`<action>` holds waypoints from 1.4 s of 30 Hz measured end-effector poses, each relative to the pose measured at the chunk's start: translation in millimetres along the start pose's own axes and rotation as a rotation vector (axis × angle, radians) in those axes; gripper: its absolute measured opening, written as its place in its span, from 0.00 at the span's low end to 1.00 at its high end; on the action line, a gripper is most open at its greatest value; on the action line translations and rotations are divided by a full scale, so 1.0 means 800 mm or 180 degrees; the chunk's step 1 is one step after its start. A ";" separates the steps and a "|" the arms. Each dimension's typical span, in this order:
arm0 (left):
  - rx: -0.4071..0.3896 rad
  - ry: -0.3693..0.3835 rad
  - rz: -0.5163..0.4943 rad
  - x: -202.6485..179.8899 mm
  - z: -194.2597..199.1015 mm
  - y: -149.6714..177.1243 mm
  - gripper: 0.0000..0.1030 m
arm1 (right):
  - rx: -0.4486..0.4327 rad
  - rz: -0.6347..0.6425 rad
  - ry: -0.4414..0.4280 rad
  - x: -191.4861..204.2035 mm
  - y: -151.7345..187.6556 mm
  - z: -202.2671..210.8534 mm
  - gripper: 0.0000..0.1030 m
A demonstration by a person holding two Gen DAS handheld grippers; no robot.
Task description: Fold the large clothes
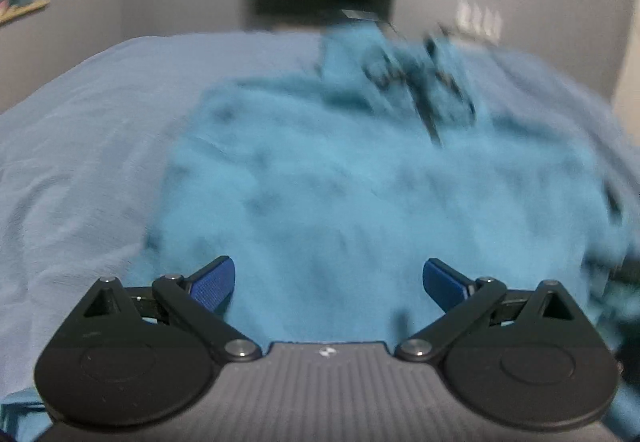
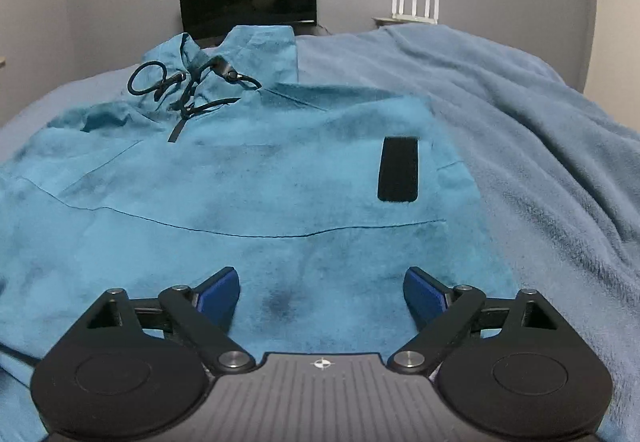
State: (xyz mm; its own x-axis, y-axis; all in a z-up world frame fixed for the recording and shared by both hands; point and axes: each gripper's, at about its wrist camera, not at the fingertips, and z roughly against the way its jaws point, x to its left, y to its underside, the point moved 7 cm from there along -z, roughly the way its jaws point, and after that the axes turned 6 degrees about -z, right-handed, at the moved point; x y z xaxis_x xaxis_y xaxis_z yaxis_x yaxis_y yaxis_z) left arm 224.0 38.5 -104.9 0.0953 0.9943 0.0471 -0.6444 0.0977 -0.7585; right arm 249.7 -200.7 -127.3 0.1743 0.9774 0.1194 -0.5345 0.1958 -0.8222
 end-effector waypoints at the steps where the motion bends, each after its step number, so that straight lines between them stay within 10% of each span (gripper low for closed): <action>1: 0.0079 -0.0030 -0.0149 -0.005 -0.009 0.008 0.98 | -0.0045 -0.0007 0.0010 0.000 -0.003 -0.002 0.91; 14: 0.0044 -0.0086 -0.0449 -0.007 -0.039 0.038 1.00 | -0.0318 -0.0327 -0.0717 0.043 -0.126 -0.048 0.89; 29: -0.0039 -0.0077 -0.0359 -0.005 -0.048 0.048 1.00 | -0.0411 -0.0403 -0.0516 0.094 -0.279 -0.254 0.74; 42: -0.0218 -0.0060 -0.0294 -0.005 -0.058 0.052 1.00 | 0.0076 -0.0790 -0.0652 0.084 -0.299 -0.386 0.75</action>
State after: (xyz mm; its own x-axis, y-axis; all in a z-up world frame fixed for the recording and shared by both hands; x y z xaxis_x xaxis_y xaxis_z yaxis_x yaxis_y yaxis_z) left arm 232.1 36.4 -167.1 0.1372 0.9819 0.1304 -0.5802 0.1864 -0.7929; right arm 644.3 -206.1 -94.6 0.1330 0.8948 0.4263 -0.5161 0.4297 -0.7409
